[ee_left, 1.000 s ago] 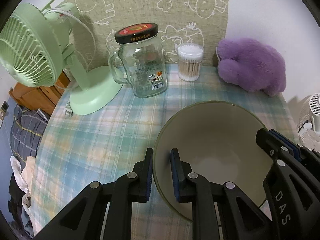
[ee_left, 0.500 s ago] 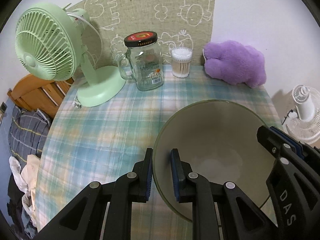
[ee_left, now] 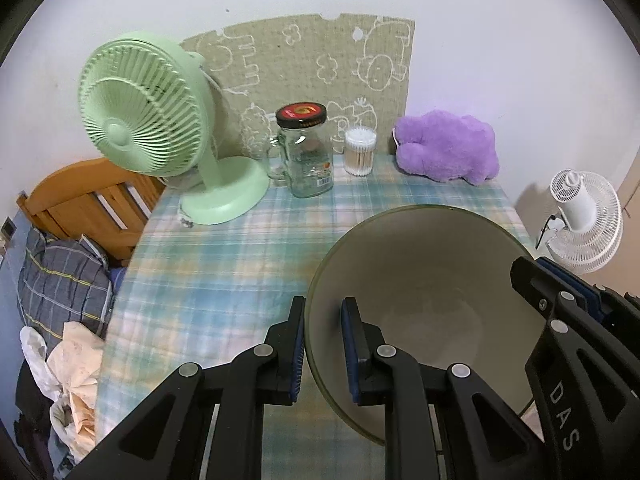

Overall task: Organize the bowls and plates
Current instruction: 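Carry the grey bowl with both grippers toward the plate stack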

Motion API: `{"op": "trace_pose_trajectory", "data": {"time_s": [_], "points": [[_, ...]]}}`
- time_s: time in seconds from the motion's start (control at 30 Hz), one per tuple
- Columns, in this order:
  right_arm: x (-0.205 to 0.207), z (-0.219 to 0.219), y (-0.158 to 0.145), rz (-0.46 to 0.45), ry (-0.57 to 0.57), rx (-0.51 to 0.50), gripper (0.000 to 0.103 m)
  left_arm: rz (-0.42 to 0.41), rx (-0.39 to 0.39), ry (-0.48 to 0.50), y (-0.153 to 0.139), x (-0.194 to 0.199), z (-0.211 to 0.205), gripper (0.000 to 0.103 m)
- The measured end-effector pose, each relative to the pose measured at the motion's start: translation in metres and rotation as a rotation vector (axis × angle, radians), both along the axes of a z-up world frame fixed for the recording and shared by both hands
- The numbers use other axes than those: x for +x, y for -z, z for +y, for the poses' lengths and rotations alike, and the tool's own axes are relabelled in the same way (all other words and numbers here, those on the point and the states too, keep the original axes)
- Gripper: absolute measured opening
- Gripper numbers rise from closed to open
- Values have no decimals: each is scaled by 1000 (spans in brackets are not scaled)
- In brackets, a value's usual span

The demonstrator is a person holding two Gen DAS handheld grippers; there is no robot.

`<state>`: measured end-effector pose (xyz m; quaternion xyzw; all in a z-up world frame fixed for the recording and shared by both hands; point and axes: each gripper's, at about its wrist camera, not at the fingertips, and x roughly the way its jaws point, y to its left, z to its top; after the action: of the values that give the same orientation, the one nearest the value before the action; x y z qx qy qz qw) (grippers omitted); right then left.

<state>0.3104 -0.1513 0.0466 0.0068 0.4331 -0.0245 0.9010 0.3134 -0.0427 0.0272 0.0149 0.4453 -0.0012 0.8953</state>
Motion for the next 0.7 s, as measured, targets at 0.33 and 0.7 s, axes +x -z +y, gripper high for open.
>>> {"op": "trace_pose_trajectory", "data": {"time_s": [0.33, 0.7], "points": [[-55, 31, -23, -30, 2, -10, 14, -52, 7, 11, -22, -57, 26, 14], [-112, 42, -24, -24, 22, -29, 14, -56, -10, 42, -19, -108, 37, 14]]}}
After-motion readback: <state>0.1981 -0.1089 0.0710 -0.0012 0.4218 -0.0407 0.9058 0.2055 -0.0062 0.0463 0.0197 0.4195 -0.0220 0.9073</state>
